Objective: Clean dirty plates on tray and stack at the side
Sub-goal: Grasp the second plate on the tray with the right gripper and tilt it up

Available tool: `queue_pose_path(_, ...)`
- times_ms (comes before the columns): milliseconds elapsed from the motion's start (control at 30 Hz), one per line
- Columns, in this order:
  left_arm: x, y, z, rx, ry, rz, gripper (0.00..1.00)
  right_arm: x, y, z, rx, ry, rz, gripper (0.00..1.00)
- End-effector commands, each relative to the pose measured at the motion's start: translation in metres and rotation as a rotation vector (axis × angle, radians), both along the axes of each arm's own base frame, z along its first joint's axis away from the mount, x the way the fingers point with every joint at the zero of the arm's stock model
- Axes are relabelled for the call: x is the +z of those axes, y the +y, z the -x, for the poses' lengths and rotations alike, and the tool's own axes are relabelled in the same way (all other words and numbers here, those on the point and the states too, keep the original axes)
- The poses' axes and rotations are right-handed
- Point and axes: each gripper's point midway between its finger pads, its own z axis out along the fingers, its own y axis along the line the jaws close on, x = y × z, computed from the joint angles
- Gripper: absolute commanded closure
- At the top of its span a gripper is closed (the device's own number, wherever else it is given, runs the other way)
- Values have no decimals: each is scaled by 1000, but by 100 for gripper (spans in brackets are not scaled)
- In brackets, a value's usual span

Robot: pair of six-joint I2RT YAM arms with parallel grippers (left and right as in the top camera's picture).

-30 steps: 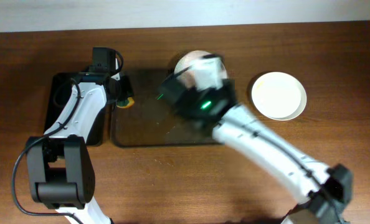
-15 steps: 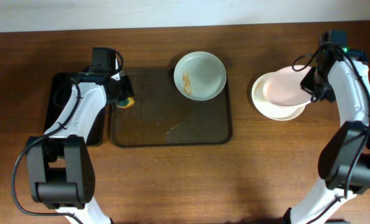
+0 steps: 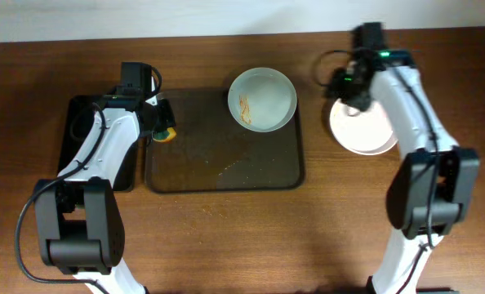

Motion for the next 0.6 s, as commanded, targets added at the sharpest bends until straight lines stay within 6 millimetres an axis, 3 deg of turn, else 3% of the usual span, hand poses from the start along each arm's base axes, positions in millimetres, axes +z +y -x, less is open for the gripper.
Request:
queue_pose_path(0, 11, -1, -3, 6, -27, 15, 99, -19, 61, -1, -15, 19, -57, 38)
queue_pose_path(67, 11, -1, -3, 6, -25, 15, 99, -49, 85, 5, -24, 75, -56, 45)
queue_pose_path(167, 11, -1, -2, 6, -25, 15, 99, -81, 101, 14, -7, 141, -41, 58)
queue_pose_path(333, 10, -1, -2, 6, -21, 15, 99, -90, 104, 20, 2, 174, -46, 93)
queue_pose_path(467, 10, -1, -1, 6, -18, 15, 99, -96, 115, 36, 27, 243, -80, 96)
queue_pose_path(567, 10, -1, -1, 6, -18, 15, 99, -97, 141, 64, 112, 324, -103, 96)
